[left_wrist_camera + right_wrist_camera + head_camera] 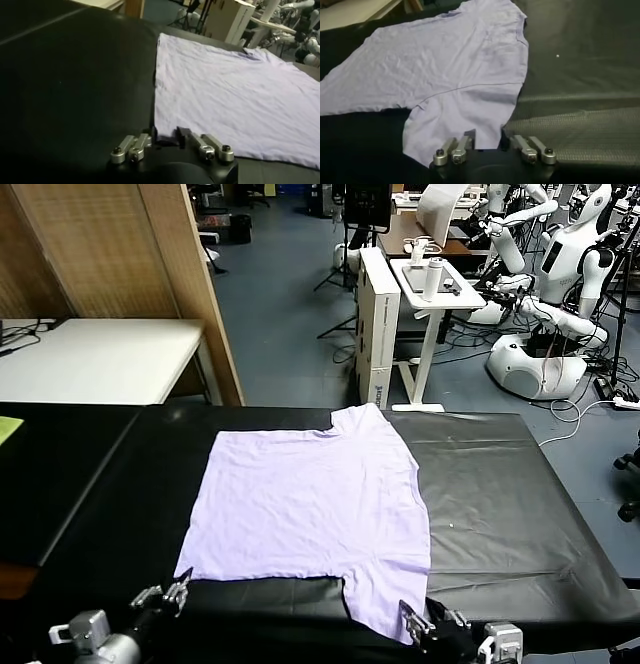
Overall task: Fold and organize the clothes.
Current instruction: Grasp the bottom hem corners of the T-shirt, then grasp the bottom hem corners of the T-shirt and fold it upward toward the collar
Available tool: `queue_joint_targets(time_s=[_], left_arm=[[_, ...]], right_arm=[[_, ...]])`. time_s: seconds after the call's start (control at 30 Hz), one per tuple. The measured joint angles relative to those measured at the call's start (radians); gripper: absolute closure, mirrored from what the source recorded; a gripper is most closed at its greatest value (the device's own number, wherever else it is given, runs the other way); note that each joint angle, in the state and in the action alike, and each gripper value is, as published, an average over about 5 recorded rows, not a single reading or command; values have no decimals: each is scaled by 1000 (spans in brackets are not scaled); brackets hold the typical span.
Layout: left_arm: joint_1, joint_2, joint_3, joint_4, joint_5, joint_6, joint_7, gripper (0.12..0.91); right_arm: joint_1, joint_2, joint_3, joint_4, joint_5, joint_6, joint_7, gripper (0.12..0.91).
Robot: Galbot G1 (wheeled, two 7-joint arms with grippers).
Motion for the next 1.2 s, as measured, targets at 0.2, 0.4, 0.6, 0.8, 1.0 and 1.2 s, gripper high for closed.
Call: queue_joint_targets(time_s=[0.2,0.4,0.6,0.8,1.0,1.2], left_arm=[[22,2,-8,-15,9,-2,-8,877],[83,3,-30,-67,22,-5,-23,877],[132,1,-51,-118,23,-13,-32,877],[111,-13,-49,-127,23,-34,-27,877],[26,-41,-25,-100,24,-42,-22,877],[-91,-65,19,-62,71,-42,-22,877]], right_arm=[[-72,2,22,65,-22,-18,25,886],[-125,4,49,107,-22,-15,27,886],[-109,-2,78,114,14,23,-3,886],[-20,-31,112,79,87,77,-38,886],[124,-74,103,-4,166,96,-43,886],[284,-113,55,-131,176,97,-36,886]])
